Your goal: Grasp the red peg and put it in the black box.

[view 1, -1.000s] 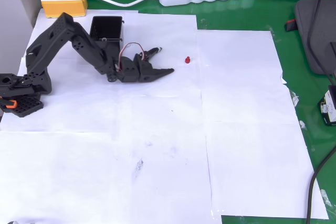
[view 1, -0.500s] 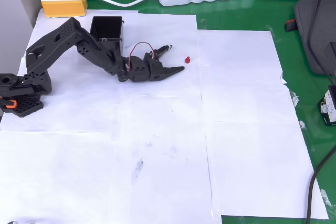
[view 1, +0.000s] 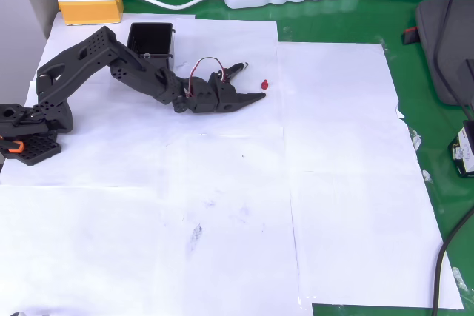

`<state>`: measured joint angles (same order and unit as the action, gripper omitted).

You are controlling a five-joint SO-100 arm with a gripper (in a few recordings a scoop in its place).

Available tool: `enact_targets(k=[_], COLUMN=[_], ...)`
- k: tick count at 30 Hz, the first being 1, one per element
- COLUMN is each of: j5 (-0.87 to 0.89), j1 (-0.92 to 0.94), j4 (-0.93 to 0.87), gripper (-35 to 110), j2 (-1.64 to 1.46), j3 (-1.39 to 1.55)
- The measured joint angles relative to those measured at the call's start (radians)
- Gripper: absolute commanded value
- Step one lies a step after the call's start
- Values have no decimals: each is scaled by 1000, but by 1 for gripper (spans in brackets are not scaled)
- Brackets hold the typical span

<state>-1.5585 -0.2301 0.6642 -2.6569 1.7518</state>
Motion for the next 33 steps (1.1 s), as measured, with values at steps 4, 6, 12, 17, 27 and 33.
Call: enact_targets(k=[4, 6, 12, 17, 27, 33], j5=[0, 0, 0, 0, 0, 0], j1=[0, 0, -12, -12, -23, -26], j4=[-9, -17, -54, -66, -87, -91], gripper=[41, 41, 41, 41, 41, 41], j2=[-34, -40, -54, -54, -48, -48], j3=[52, 71, 104, 107, 106, 106])
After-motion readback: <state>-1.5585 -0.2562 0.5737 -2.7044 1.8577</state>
